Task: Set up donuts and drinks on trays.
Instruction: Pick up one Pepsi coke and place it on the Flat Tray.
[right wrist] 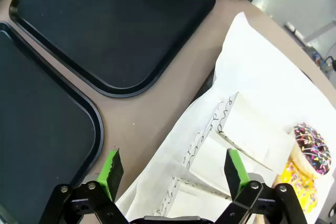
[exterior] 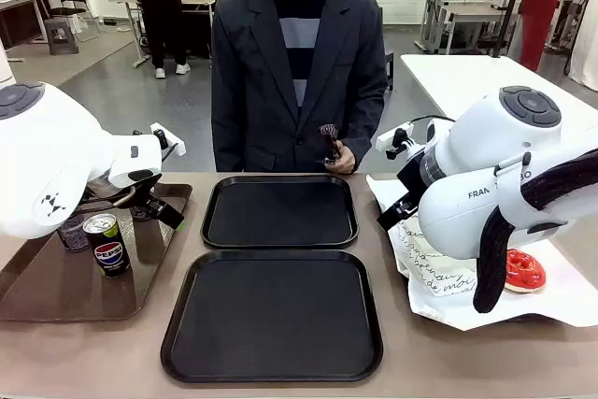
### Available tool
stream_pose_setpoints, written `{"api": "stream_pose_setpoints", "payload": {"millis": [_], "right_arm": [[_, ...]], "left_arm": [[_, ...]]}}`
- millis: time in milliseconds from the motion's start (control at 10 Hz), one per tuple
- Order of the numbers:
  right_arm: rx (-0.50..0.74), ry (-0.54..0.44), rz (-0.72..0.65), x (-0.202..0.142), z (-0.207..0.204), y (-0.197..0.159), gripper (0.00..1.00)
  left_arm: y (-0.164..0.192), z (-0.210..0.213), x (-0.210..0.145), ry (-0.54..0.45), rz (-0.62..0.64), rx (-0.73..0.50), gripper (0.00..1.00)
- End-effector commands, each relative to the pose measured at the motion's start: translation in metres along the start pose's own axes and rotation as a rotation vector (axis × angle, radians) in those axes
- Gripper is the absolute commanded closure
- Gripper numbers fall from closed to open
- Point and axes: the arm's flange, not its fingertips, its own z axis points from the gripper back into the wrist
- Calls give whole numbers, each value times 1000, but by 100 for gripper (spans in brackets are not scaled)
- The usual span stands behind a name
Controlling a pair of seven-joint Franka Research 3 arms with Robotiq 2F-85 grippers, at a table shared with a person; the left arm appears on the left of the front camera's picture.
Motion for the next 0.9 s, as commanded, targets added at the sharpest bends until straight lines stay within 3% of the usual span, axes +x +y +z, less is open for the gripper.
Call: {"api": "stream_pose_setpoints", "payload": {"millis": [0,800], "right_arm": [[0,0,0,0,0,0,0],[0,0,0,0,0,0,0]], "left_arm": [[0,0,0,0,0,0,0],[0,0,0,0,0,0,0]]}}
